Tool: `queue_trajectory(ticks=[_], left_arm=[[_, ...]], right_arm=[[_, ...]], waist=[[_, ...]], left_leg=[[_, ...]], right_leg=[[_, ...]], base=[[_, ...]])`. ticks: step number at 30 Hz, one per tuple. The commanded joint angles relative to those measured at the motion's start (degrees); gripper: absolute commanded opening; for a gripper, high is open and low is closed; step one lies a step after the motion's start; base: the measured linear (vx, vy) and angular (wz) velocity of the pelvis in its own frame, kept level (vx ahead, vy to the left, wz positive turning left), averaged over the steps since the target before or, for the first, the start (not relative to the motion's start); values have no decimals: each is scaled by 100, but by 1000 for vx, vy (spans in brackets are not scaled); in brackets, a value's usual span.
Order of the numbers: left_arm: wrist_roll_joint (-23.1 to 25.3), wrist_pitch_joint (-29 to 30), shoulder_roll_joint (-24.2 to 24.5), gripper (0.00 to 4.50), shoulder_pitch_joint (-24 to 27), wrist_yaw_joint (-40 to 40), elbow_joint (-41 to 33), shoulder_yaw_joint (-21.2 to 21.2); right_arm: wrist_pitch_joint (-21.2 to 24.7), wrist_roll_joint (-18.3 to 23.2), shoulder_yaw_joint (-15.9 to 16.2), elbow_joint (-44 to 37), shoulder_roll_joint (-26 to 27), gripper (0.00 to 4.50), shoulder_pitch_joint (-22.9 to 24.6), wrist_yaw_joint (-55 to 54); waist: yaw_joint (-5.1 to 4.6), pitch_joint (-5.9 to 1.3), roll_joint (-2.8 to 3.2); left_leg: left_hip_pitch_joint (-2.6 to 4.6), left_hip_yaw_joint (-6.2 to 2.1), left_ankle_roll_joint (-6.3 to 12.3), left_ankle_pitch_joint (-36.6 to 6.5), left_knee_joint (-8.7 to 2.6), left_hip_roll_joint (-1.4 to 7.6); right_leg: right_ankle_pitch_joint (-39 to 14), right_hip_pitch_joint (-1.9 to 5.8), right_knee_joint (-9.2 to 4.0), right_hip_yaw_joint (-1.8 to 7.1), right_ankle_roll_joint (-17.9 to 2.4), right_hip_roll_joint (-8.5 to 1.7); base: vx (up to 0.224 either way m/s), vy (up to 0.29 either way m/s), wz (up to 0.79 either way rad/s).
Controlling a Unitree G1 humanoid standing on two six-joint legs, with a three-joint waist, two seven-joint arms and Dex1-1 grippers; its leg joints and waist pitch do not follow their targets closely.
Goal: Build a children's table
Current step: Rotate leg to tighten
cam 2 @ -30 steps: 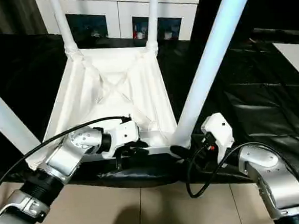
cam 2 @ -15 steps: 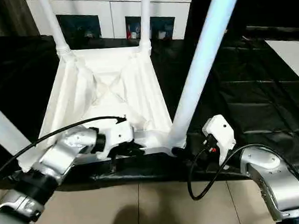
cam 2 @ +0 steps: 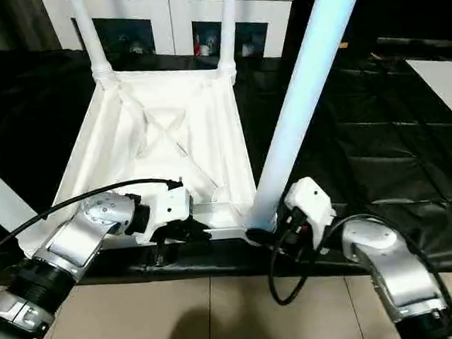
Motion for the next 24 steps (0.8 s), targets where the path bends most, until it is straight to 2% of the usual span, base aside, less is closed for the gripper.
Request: queue_trajectory(ticks=[1, 7, 9, 12, 14, 18, 24], left_arm=[[71, -50, 21, 0, -8, -10, 33, -73], [87, -49, 13, 0, -29, 15, 62, -58], [89, -52, 28, 0, -19, 6, 60, -59], [84, -47, 39, 0, -12, 1, 59, -52], [88, -53, 44, 0, -12, 6, 66, -48], [104, -62, 39, 0, -26, 24, 108, -50], [90, -12, 29, 0, -21, 43, 126, -31]], right_arm=[[-68, -52, -13, 70, -34, 432, -76, 58], [-147, -22, -32, 166, -55, 392, -99, 122], [-176, -29, -28, 188, -48, 361, -94, 142], [-204, -31, -9, 209, -43, 349, -99, 157], [-216, -30, 2, 216, -38, 320, -104, 166], [-236, -24, -2, 237, -14, 291, -113, 178], [-171, 52, -45, 261, 73, 270, -112, 131]], waist=[[8, -303, -52], [15, -311, -54], [14, -313, -56], [18, -323, -56], [17, -322, -58], [18, -323, -64], [18, -316, -52]], left_leg=[[77, -170, 456, -961, -500, 409], [76, -162, 502, -914, -487, 404], [73, -164, 503, -904, -487, 404], [72, -162, 529, -837, -477, 402], [76, -159, 537, -841, -476, 401], [74, -159, 534, -850, -472, 400], [75, -161, 540, -835, -475, 401]], right_leg=[[-905, 229, -398, 212, -1595, -395], [-859, 234, -392, 212, -1632, -397], [-858, 238, -389, 210, -1626, -394], [-778, 244, -378, 210, -1643, -398], [-784, 239, -380, 209, -1649, -391], [-812, 243, -380, 209, -1647, -395], [-777, 239, -377, 208, -1657, -388]], base=[[0, 0, 0], [0, 0, 0], [0, 0, 0], [0, 0, 0], [0, 0, 0], [0, 0, 0], [0, 0, 0]])
